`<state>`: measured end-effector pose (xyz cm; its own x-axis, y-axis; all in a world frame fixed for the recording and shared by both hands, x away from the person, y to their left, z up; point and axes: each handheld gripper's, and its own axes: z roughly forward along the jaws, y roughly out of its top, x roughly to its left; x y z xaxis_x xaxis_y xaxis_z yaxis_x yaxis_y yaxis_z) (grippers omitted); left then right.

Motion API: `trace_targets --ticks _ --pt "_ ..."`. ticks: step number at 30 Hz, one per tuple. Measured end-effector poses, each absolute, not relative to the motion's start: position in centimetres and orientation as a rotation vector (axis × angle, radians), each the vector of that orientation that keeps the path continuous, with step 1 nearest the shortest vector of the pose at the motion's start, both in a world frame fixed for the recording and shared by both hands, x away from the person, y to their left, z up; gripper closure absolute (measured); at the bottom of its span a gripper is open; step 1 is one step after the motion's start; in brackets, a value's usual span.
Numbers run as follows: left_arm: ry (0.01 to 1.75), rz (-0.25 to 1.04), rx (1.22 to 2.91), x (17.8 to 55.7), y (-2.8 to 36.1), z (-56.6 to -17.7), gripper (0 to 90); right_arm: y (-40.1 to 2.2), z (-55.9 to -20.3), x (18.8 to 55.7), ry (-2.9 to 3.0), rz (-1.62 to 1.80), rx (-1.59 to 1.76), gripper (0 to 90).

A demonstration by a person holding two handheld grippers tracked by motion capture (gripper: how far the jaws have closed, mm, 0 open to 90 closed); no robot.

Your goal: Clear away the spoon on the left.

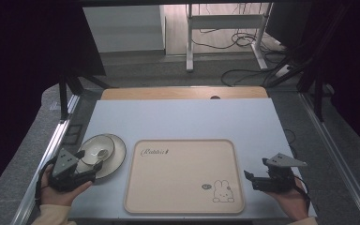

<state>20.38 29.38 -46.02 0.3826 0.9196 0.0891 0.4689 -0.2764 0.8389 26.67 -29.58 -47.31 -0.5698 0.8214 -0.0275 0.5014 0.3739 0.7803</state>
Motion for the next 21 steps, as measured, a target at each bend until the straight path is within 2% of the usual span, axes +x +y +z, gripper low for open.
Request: trace_targets --ticks 12,16,21 --pt "1.162 0.767 1.936 19.4 29.8 -47.2 29.1 -29.3 -47.4 26.7 2.235 1.041 1.145 16.0" --pt "1.157 0.775 1.948 19.3 29.8 -47.5 32.6 -29.4 -47.4 26.7 2.234 1.039 1.149 16.0" --pt "1.137 0.797 1.966 19.0 29.8 -48.0 41.3 -29.5 -47.4 26.8 2.233 1.034 1.148 16.1"
